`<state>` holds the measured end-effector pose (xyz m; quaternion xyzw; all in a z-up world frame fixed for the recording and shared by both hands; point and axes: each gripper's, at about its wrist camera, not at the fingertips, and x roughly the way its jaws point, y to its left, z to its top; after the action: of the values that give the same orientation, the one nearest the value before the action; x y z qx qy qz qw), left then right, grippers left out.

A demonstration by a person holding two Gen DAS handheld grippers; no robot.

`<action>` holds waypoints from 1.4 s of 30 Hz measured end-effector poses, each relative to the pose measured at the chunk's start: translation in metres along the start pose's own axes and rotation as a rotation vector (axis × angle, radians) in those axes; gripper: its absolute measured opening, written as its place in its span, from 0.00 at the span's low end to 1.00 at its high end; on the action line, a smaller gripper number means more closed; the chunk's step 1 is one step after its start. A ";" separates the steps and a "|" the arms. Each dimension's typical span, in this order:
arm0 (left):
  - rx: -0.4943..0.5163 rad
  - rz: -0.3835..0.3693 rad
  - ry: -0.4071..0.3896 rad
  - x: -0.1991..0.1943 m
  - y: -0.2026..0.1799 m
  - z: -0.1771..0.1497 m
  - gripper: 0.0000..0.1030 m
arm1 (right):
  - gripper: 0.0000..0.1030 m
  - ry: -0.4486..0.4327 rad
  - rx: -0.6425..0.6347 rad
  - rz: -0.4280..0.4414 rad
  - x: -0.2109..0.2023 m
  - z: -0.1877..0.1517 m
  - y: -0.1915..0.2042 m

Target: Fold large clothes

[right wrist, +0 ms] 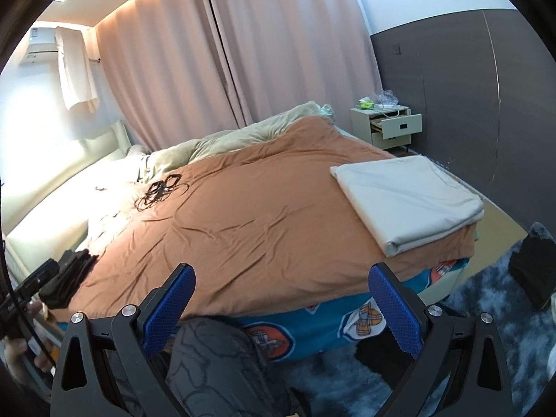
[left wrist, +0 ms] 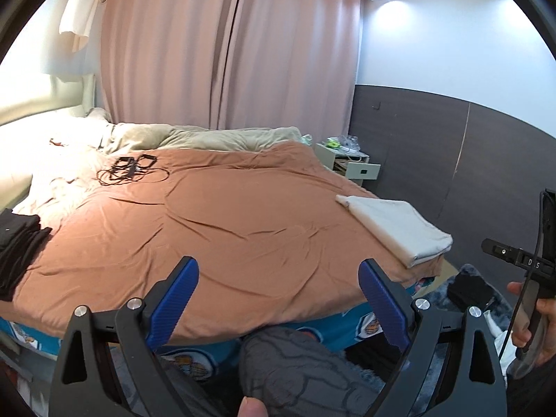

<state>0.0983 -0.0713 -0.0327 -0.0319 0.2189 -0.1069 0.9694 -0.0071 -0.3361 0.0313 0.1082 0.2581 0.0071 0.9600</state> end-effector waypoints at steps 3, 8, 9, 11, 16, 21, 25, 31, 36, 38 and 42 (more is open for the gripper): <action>-0.019 0.018 -0.010 -0.004 0.008 -0.006 0.92 | 0.97 0.020 -0.016 0.011 0.005 -0.009 0.008; -0.035 0.041 -0.017 -0.006 0.017 -0.013 0.92 | 0.97 0.040 -0.058 0.025 0.014 -0.018 0.024; -0.040 0.043 -0.016 -0.006 0.018 -0.014 0.92 | 0.97 0.042 -0.065 0.025 0.016 -0.019 0.027; -0.054 0.048 -0.017 -0.006 0.020 -0.015 0.93 | 0.97 0.045 -0.069 0.029 0.018 -0.020 0.031; -0.061 0.062 -0.041 -0.011 0.022 -0.019 1.00 | 0.97 0.060 -0.069 0.040 0.027 -0.025 0.039; -0.061 0.070 -0.044 -0.012 0.024 -0.020 1.00 | 0.97 0.065 -0.062 0.033 0.031 -0.028 0.040; -0.071 0.076 -0.039 -0.012 0.028 -0.023 1.00 | 0.97 0.074 -0.080 0.032 0.035 -0.031 0.045; -0.072 0.081 -0.041 -0.013 0.030 -0.024 1.00 | 0.97 0.086 -0.088 0.036 0.040 -0.034 0.047; -0.057 0.087 -0.050 -0.016 0.029 -0.024 1.00 | 0.97 0.072 -0.087 0.030 0.037 -0.033 0.047; -0.058 0.085 -0.049 -0.016 0.030 -0.025 1.00 | 0.97 0.070 -0.084 0.029 0.038 -0.034 0.048; -0.060 0.087 -0.051 -0.016 0.031 -0.024 1.00 | 0.97 0.064 -0.090 0.028 0.037 -0.034 0.050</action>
<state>0.0796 -0.0374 -0.0514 -0.0541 0.1985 -0.0575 0.9769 0.0101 -0.2779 -0.0054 0.0683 0.2864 0.0355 0.9550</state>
